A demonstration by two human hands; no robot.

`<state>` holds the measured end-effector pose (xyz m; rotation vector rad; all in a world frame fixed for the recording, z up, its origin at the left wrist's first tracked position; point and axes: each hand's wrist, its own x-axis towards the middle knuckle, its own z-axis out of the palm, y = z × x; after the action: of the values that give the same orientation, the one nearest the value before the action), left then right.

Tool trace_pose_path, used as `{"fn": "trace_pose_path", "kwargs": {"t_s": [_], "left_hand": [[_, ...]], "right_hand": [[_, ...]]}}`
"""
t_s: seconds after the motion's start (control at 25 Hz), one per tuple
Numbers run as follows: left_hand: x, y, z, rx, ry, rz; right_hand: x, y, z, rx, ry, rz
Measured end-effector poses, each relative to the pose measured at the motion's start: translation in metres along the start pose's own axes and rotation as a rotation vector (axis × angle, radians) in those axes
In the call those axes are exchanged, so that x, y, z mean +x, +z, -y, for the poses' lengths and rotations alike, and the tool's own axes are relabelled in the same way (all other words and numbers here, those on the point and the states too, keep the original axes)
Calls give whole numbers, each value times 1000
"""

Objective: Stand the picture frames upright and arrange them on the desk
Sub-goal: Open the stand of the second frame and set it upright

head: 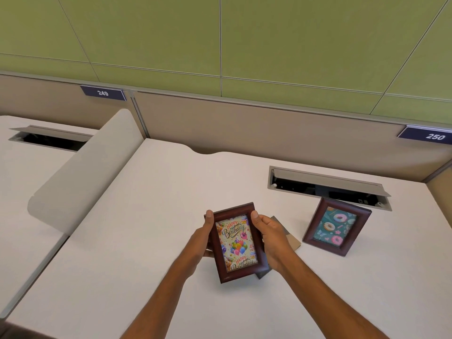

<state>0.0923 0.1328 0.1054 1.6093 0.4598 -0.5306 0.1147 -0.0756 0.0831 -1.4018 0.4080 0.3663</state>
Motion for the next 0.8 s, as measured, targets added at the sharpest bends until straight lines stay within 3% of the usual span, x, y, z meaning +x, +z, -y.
{"fn": "trace_pose_path", "kwargs": {"t_s": [0.44,0.8], "left_hand": [[20,-2,-9,-318,-62,-68],[65,-3,-46,-249,-18,-111]], "right_hand": [[11,8,16,-114,-20,48],[54,10,36,-198,-35,75]]}}
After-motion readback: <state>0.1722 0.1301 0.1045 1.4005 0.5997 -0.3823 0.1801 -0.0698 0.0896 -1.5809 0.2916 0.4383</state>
